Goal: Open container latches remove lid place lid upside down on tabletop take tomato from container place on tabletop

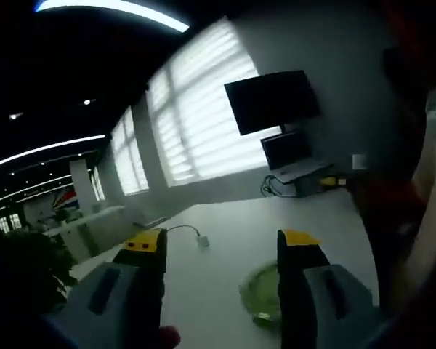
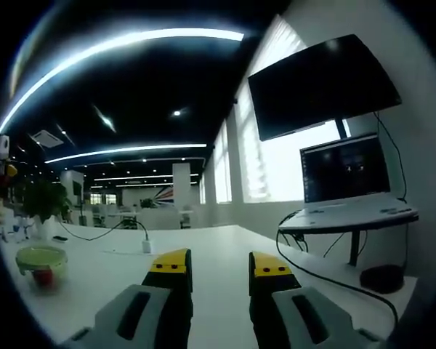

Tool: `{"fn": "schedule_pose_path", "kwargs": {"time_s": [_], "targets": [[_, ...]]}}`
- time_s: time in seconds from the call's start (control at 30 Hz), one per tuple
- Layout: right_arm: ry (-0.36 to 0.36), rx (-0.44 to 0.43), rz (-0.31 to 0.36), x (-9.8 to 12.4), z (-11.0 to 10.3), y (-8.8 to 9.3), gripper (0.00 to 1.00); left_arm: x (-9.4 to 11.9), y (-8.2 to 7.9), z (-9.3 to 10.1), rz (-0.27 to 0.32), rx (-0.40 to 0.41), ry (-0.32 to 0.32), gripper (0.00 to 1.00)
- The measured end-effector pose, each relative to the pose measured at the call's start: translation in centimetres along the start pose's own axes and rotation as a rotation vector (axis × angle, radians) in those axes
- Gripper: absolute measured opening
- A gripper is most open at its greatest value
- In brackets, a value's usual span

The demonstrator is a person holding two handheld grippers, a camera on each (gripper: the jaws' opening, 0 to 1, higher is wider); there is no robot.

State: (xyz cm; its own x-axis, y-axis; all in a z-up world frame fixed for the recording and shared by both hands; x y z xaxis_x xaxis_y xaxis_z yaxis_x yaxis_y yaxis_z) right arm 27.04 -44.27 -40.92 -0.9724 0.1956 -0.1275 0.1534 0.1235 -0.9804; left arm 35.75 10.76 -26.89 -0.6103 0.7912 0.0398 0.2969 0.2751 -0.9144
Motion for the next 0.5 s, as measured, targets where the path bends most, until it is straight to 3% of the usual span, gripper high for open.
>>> {"fn": "schedule_pose_path", "kwargs": {"time_s": [0.17, 0.27, 0.33, 0.5], "targets": [[0.003, -0.008, 0.005, 0.3, 0.3, -0.1, 0.25, -2.4, 0.3, 1.6, -0.063, -0.037, 0.107, 0.59], [0.003, -0.017, 0.017, 0.5, 0.5, -0.3, 0.25, -3.9, 1.4, 3.4, -0.114, -0.019, 0.193, 0.59], [0.003, -0.016, 0.018, 0.5, 0.5, -0.3, 0.25, -4.8, 2.4, 4.6, -0.179, -0.054, 0.268, 0.60], [0.000, -0.015, 0.018, 0.7, 0.6, -0.3, 0.25, -6.3, 3.1, 5.8, -0.204, -0.058, 0.317, 0.60]]}}
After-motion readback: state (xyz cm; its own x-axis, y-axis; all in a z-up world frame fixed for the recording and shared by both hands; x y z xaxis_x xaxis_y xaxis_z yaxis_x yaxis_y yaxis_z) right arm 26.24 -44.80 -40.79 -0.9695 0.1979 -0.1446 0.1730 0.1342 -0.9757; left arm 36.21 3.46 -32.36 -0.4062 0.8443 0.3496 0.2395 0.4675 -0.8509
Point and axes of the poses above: the point that each gripper's makers call its tool centre point, and the gripper's own axes: x roughly backward along the fingers, z roughly to its right, y roughly out of its underside, the point moved 7 cm from there along x, roughly backward along the fingers, and after that the axes turned 5 degrees about -x, right-handed, at the moved point
